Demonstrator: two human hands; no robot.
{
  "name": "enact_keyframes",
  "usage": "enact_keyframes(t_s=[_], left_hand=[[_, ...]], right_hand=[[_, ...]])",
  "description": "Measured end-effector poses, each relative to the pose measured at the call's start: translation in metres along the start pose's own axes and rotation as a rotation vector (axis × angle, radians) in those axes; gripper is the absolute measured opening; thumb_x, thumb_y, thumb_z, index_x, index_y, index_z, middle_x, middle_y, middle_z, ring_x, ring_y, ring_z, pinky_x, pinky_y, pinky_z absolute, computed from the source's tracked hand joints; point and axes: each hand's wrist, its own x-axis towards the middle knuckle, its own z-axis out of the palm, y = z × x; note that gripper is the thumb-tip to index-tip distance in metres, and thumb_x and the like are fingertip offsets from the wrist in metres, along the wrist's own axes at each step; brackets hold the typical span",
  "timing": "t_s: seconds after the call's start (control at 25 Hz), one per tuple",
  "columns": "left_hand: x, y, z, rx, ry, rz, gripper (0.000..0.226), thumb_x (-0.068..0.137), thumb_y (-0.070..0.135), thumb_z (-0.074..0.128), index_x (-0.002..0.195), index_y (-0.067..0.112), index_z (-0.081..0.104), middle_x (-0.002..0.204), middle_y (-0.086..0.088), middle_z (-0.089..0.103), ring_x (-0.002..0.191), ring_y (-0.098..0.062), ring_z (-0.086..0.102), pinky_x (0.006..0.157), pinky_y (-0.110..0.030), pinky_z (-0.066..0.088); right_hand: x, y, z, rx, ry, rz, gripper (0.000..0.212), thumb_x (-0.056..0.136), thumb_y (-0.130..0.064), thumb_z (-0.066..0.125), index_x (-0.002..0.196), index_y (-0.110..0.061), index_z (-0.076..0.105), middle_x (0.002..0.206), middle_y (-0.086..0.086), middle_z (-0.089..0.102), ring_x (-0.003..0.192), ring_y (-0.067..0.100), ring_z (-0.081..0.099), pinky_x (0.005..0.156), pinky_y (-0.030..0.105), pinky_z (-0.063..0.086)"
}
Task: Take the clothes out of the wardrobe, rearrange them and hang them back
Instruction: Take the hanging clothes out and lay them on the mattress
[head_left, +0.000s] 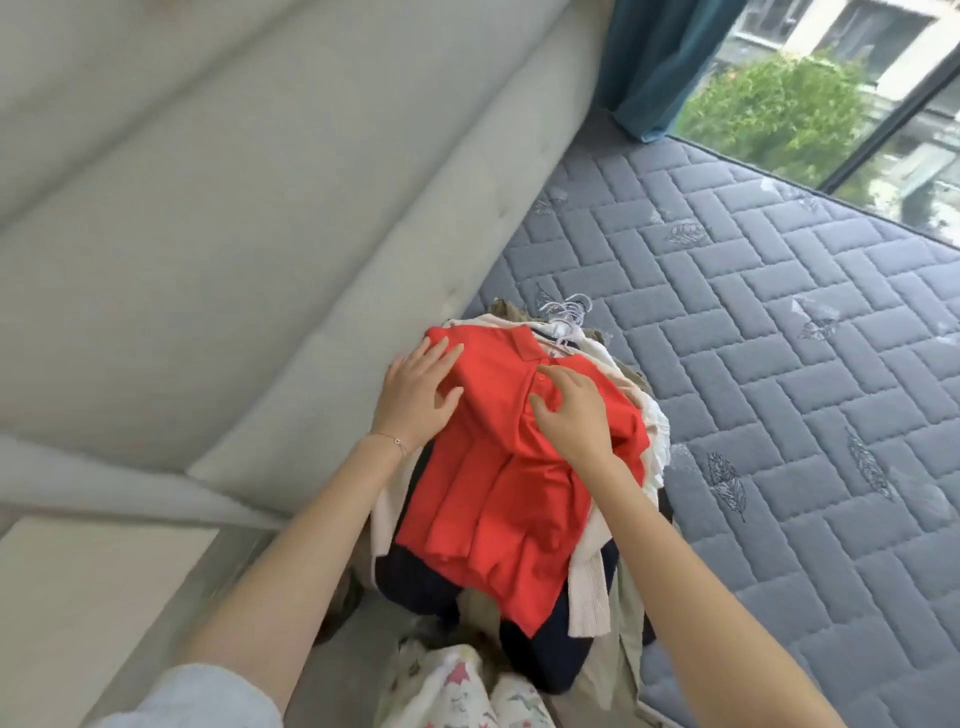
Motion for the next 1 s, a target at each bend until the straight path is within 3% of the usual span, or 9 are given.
enact_keyframes(t_s=[0.4, 0.8, 1.0], left_hand=[[-0.281, 0.007, -0.106, -0.022, 0.43, -0.487, 0.051, 0.098, 0.036, 0.048, 0.147, 0.023, 0.038, 0.155, 0.002, 0.033, 0.147, -0.02, 0.021, 0.119, -0.043, 0.014], [-0.583, 0.011, -0.127, 0.004, 0.798, -1.113, 0.055, 0.095, 0.029, 0.057, 0.146, 0.019, 0.039, 0.155, -0.007, 0.032, 0.145, -0.029, 0.026, 0.116, -0.047, 0.025], [-0.731, 0.011, -0.13, -0.01, 0.928, -1.324, 0.057, 0.096, 0.028, 0.055, 0.148, 0.017, 0.036, 0.155, -0.008, 0.032, 0.144, -0.027, 0.027, 0.117, -0.047, 0.024]], right_hand=[[-0.147, -0.15, 0.01, 0.048, -0.268, -0.554, 0.048, 0.086, -0.013, 0.065, 0.133, -0.012, 0.057, 0.136, 0.006, 0.057, 0.129, 0.027, 0.046, 0.11, 0.034, 0.032], [-0.353, -0.303, 0.106, 0.043, -0.749, -1.088, 0.051, 0.093, -0.016, 0.06, 0.142, -0.015, 0.046, 0.142, 0.003, 0.051, 0.133, 0.021, 0.04, 0.11, 0.025, 0.028], [-0.487, -0.373, 0.153, 0.045, -0.931, -1.27, 0.056, 0.094, -0.015, 0.059, 0.146, -0.015, 0.04, 0.144, 0.002, 0.048, 0.133, 0.02, 0.04, 0.108, 0.02, 0.025]])
